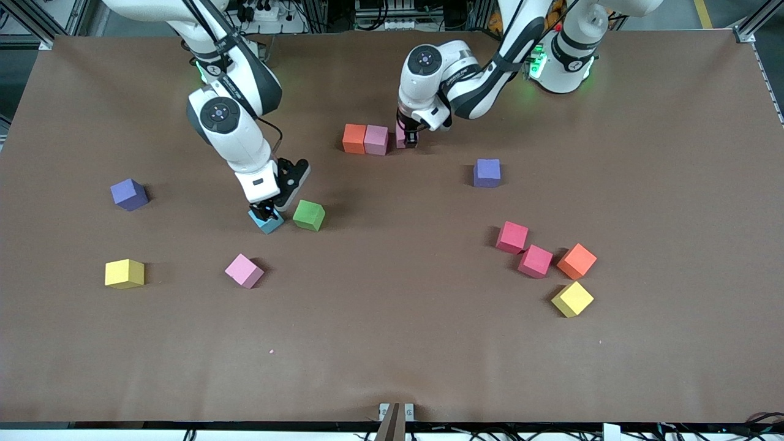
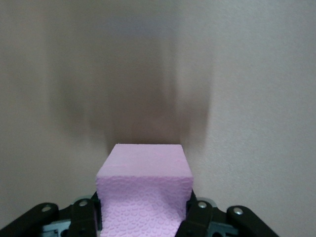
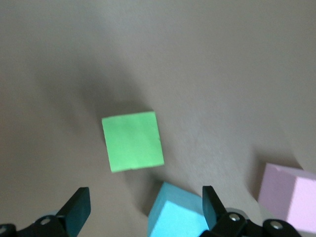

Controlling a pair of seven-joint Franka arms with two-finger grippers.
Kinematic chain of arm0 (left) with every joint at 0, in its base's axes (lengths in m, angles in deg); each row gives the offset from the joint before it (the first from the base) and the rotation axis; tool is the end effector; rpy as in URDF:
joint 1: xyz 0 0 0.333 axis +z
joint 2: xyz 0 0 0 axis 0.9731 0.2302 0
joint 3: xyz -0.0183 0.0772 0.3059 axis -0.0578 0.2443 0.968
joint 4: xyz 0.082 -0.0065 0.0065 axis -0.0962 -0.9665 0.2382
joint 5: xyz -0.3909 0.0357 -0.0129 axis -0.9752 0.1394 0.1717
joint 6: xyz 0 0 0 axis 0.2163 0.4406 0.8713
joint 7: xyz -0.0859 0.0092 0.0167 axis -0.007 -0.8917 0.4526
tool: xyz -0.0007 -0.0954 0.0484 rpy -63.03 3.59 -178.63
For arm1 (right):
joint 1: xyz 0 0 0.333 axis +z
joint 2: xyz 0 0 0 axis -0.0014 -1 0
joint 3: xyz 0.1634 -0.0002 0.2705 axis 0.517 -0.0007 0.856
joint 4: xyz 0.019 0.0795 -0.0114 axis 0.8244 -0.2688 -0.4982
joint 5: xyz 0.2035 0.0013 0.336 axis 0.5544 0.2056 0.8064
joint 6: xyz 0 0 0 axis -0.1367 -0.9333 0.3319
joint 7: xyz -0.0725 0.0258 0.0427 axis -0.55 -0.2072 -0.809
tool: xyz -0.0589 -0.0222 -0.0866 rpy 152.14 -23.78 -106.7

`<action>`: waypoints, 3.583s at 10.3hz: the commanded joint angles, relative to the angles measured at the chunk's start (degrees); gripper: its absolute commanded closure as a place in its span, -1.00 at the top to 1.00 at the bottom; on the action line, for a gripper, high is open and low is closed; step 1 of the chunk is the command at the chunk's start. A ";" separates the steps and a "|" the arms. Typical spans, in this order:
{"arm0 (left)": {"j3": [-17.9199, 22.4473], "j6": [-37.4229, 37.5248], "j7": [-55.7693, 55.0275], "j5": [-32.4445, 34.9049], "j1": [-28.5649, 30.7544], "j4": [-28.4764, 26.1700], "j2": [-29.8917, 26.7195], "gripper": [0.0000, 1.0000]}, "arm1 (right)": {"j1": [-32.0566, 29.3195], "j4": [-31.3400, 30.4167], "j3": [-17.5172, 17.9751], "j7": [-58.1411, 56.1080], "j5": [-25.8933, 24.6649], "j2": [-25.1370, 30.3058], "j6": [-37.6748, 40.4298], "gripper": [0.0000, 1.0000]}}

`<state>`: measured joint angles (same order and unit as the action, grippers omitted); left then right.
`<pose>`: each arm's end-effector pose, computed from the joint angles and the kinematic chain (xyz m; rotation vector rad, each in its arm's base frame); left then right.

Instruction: Form number 2 with 11 blocks

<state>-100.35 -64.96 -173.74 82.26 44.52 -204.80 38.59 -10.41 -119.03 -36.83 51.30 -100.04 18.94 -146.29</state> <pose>0.2548 -0.4782 0.2000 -2.1412 -2.2730 0.2373 0.4762 0.2477 0.2849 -2.6372 -1.6896 -0.1492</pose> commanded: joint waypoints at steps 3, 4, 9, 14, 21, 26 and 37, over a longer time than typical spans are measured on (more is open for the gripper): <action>0.13 -0.16 -7.99 4.19 -0.53 2.84 1.70 -0.93 | 1.52 0.44 0.06 1.03 -9.18 -8.27 -7.38 1.00; 0.13 -0.16 -7.99 4.19 -0.53 3.01 1.87 -0.93 | 2.22 0.45 -0.03 2.94 -11.49 -8.63 -7.30 1.00; 0.13 -0.16 -7.99 4.98 -0.53 3.98 2.49 -0.93 | 4.61 0.80 -1.96 18.74 -28.79 -10.39 -7.30 1.00; 1.09 0.02 -7.99 5.07 -0.62 5.56 3.63 -0.93 | 4.61 2.64 -3.02 19.49 -29.27 -11.53 -6.60 1.00; 1.53 0.19 -7.99 5.60 -1.67 6.88 5.39 -0.90 | 7.24 3.87 -4.07 25.26 -28.83 -15.58 -6.69 1.00; 1.53 0.63 -7.90 6.91 -1.85 7.67 6.18 0.99 | 7.24 4.05 -6.35 26.16 -36.36 -16.20 -8.17 0.58; 1.09 17.58 -2.91 7.80 -0.45 9.87 -2.68 1.00 | 7.33 5.02 -4.69 31.35 -32.99 -12.24 -8.36 -0.07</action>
<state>-99.19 -50.48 -172.95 87.48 43.26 -193.74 40.12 -3.50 -113.73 -41.86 80.67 -134.59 4.76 -155.43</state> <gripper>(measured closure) 0.000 0.392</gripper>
